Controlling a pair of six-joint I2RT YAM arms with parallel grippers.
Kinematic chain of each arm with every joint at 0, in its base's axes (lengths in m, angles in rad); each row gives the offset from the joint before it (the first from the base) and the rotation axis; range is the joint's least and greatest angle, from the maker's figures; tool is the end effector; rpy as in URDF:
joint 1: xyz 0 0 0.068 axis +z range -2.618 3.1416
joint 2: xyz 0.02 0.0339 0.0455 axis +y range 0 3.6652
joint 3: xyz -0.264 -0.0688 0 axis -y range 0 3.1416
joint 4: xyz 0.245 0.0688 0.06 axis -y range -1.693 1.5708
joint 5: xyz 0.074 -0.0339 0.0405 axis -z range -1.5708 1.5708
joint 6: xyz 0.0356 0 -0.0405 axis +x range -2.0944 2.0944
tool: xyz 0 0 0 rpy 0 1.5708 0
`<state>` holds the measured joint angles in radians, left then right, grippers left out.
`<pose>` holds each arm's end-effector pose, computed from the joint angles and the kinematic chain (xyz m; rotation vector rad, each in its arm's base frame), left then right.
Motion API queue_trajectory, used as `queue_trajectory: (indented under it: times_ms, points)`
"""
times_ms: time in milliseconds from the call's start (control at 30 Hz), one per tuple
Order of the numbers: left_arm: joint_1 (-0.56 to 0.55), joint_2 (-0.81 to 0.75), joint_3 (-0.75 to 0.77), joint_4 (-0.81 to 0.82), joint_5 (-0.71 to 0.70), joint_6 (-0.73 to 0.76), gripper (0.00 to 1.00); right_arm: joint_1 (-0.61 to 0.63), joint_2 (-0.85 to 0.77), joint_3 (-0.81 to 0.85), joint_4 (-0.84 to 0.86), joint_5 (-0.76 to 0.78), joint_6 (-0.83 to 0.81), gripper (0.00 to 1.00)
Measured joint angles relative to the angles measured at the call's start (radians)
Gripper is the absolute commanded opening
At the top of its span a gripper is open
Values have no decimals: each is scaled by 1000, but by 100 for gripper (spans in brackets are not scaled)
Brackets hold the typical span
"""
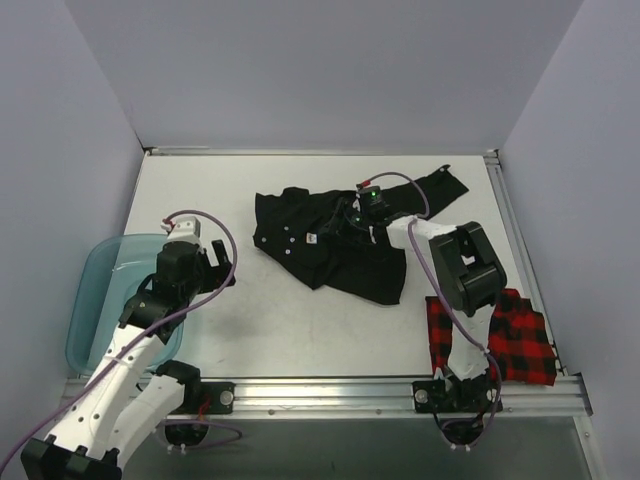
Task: Fold and stack the long sleeve shirts
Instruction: Flatten the shirt out
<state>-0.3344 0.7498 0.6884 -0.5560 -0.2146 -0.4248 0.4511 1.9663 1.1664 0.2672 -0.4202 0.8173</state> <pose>0.1571 -0.0466 0.2753 -0.2192 2.1678 -0.1987 0.3781 0.1993 0.1691 0.1416 2.2853 1.1598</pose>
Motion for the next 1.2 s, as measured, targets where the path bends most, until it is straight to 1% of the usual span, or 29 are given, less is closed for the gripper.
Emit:
queue_trajectory:
  times_ms: [133,167,200,233,300,333,400,500,633,700,800,833,900,933,1033,1133,1200]
  points:
    - [16,2,-4,3,21,3,97,16,51,39,23,-26,0,45]
    - [16,2,-4,3,26,4,98,22,60,48,21,-35,-2,39]
    - [16,2,-4,3,28,5,98,28,65,58,17,-45,-7,36]
    - [16,1,-4,4,29,7,98,34,71,73,4,-55,-14,28]
    - [16,1,-5,6,30,10,97,46,74,109,-22,-71,-39,22]
    - [16,1,-5,6,32,11,98,53,72,132,-46,-72,-56,15]
    - [17,0,-5,6,33,11,98,71,69,183,-98,-68,-95,13]
    - [27,-4,-5,6,32,10,98,123,56,267,-192,-42,-167,13]
    - [46,-25,-5,6,11,5,98,242,52,397,-320,13,-255,19]
    - [54,-43,-5,5,-5,-5,97,325,63,475,-385,37,-296,23]
    - [63,-82,-5,5,-36,-17,97,429,110,570,-442,52,-340,36]
    - [64,-95,-5,5,-47,-20,97,460,128,591,-463,54,-353,43]
    - [68,-119,-5,5,-66,-27,97,508,161,616,-513,59,-382,49]
    - [68,-129,-5,5,-74,-32,97,524,175,623,-543,63,-398,55]
    - [68,-152,-5,5,-91,-42,98,536,188,623,-637,82,-439,61]
    - [68,-167,-11,6,-97,-46,98,508,164,615,-694,110,-477,62]
    - [68,-168,-17,7,-95,-47,97,472,101,562,-709,131,-499,62]
